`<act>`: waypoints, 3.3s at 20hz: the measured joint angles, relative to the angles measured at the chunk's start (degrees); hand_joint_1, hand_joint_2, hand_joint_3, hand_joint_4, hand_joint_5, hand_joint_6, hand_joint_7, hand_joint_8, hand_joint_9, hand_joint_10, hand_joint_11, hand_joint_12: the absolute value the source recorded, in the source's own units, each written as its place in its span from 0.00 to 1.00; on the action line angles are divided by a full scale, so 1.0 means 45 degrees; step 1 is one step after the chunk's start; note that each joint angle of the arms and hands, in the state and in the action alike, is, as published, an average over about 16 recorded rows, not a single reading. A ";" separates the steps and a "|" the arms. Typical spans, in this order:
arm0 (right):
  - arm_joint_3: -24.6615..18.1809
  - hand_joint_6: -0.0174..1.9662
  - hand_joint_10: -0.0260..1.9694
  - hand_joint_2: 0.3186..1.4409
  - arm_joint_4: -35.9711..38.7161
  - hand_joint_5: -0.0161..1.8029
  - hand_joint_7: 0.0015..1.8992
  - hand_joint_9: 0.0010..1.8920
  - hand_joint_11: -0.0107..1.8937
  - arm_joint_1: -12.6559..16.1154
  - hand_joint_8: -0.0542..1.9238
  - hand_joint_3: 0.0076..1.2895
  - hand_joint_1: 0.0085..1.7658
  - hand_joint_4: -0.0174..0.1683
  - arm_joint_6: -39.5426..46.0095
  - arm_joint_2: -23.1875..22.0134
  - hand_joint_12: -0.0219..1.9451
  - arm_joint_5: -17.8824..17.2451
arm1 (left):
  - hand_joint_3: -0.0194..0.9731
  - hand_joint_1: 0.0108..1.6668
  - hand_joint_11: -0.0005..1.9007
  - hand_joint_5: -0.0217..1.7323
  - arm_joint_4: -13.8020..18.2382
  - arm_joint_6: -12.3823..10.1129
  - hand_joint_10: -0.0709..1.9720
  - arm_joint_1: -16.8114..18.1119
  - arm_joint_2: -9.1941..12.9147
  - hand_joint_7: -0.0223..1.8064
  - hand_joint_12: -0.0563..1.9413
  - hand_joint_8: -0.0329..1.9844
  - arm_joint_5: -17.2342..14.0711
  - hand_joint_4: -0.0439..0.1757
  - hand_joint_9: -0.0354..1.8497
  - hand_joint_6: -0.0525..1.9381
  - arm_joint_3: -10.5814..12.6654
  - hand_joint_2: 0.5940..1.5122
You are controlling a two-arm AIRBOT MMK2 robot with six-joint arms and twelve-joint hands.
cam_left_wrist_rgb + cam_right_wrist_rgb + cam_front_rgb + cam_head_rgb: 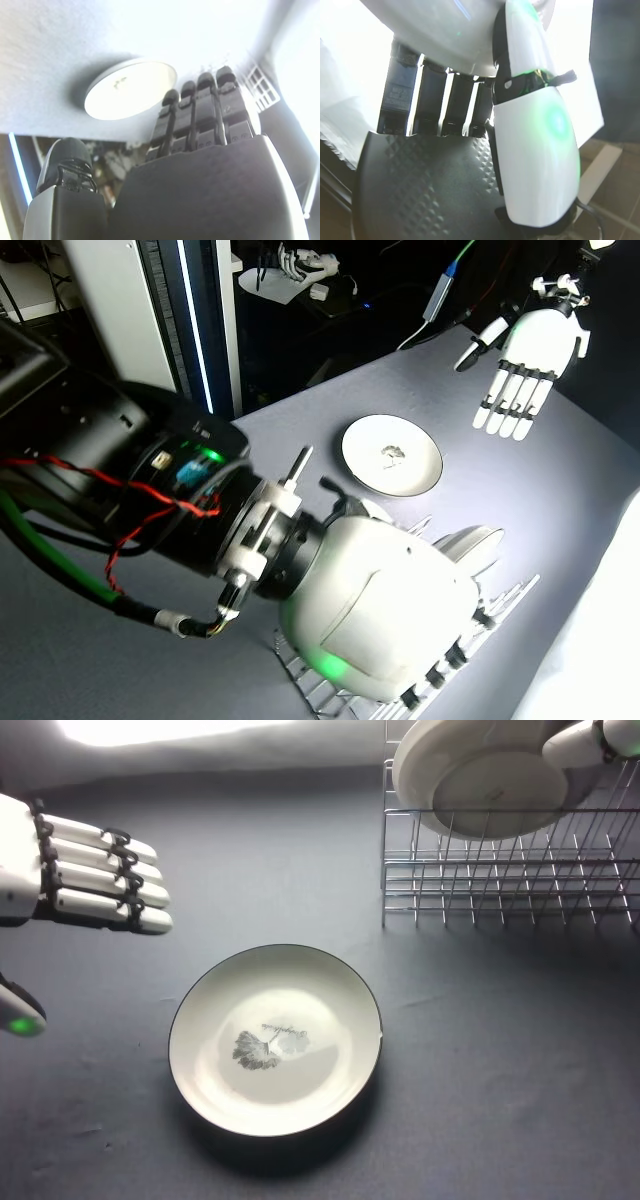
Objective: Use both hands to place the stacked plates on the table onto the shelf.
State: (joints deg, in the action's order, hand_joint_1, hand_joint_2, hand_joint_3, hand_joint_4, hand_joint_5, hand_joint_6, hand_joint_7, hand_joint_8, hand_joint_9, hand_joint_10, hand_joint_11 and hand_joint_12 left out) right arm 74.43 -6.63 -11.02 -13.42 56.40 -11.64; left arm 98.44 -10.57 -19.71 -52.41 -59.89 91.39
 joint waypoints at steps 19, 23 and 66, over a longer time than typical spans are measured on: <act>0.0066 0.11 0.12 0.61 0.1812 0.39 0.40 0.41 0.21 -0.0987 0.09 0.00 0.67 0.08 -0.0041 -0.0241 0.64 -0.0688 | 0.04 0.00 0.01 0.03 0.0377 0.0457 0.04 -0.1565 -0.0935 0.02 0.04 0.02 -0.0453 0.19 0.03 0.03 -0.0411 0.62; -0.0089 0.02 0.07 0.60 0.2478 0.28 0.28 0.29 0.12 -0.0726 0.02 0.00 0.62 0.08 -0.0050 -0.0250 0.56 -0.0938 | 0.04 0.00 0.01 0.02 0.0367 0.0571 0.04 -0.1756 -0.1068 0.02 0.04 0.02 -0.0313 0.19 0.03 0.03 -0.0430 0.62; -0.0573 0.02 0.01 0.43 1.5517 0.02 0.01 0.01 0.02 -0.2591 0.02 0.01 0.50 0.10 -0.0247 0.2720 0.00 -0.6178 | 0.04 0.00 0.01 0.00 -0.0933 0.1046 0.03 -0.4086 -0.1660 0.01 0.02 0.01 0.0331 0.15 0.03 0.01 -0.0507 0.62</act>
State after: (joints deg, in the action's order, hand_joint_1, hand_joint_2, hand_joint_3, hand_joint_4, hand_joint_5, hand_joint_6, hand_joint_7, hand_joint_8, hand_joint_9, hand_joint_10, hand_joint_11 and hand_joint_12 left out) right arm 71.85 63.20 -22.68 -14.53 68.64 -39.44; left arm 94.25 -5.86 -38.10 -59.88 -58.40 89.11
